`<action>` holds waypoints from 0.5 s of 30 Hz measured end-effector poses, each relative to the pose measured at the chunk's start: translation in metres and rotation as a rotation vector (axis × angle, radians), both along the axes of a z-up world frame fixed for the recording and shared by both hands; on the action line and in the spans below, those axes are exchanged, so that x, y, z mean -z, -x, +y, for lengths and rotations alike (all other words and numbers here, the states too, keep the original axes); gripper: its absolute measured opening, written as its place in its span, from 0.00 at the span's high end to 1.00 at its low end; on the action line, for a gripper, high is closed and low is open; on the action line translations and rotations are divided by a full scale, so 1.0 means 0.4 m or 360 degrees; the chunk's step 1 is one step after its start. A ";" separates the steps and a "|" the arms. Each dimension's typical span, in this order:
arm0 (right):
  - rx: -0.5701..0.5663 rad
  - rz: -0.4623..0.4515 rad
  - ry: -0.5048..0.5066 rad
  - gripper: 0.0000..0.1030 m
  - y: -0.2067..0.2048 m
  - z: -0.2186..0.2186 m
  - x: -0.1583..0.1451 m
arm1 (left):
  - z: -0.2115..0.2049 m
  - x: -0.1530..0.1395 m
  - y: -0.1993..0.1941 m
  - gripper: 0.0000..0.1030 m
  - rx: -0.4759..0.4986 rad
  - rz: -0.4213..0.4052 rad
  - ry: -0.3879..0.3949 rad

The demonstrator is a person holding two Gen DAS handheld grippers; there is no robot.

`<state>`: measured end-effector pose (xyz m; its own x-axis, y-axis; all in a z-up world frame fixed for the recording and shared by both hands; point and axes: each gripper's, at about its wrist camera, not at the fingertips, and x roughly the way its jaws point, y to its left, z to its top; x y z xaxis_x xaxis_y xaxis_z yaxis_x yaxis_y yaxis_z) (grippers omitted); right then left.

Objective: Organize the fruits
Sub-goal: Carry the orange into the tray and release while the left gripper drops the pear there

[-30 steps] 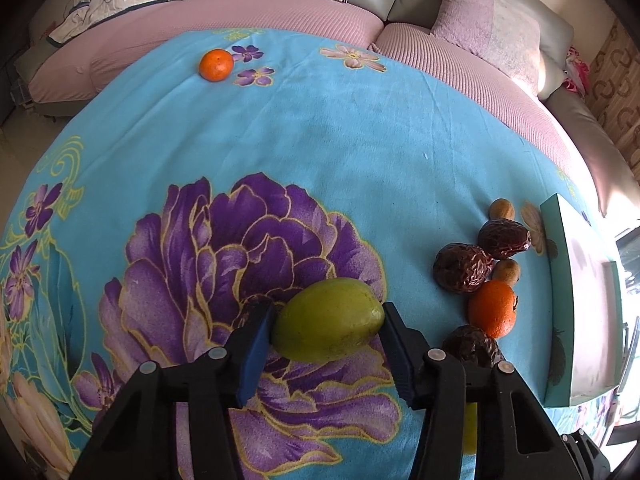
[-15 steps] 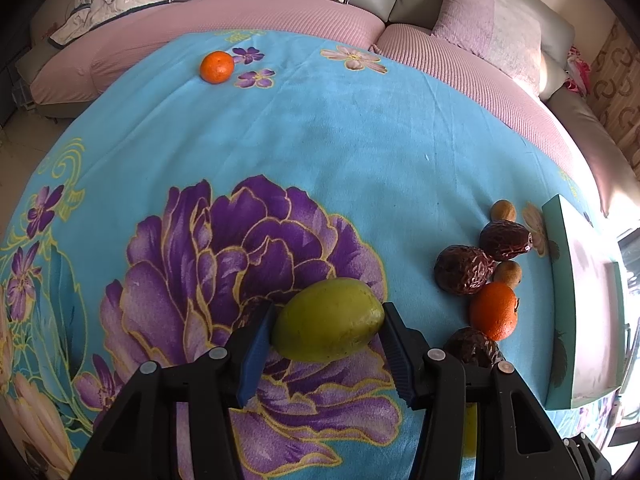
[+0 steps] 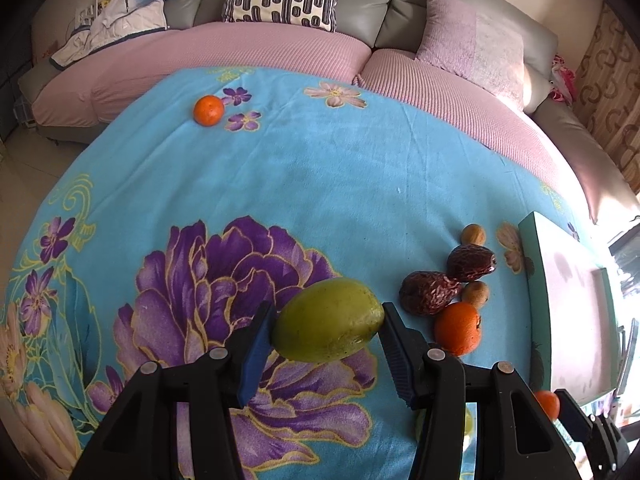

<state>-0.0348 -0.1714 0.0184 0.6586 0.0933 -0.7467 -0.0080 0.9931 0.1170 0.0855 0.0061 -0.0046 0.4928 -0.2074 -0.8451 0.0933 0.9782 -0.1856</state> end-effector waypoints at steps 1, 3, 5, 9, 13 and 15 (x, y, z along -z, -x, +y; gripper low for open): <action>0.0019 -0.0015 0.0002 0.66 -0.004 -0.011 -0.009 | -0.004 -0.010 0.004 0.46 0.0006 -0.0018 0.0004; 0.0065 -0.0036 0.0013 0.66 -0.012 -0.035 -0.022 | -0.016 -0.028 0.010 0.46 0.0016 -0.0061 0.0006; 0.0109 -0.0038 0.0051 0.66 -0.020 -0.060 -0.030 | -0.031 -0.046 0.017 0.46 0.0030 -0.0101 0.0010; 0.0225 -0.0030 0.0060 0.66 -0.025 -0.134 -0.036 | -0.074 -0.066 0.031 0.46 0.0093 -0.0151 0.0017; 0.0403 -0.0019 0.0100 0.66 -0.019 -0.232 -0.046 | -0.143 -0.085 0.055 0.46 0.0226 -0.0218 0.0007; 0.0525 -0.0004 0.0116 0.66 -0.014 -0.294 -0.048 | -0.183 -0.093 0.072 0.46 0.0305 -0.0241 0.0013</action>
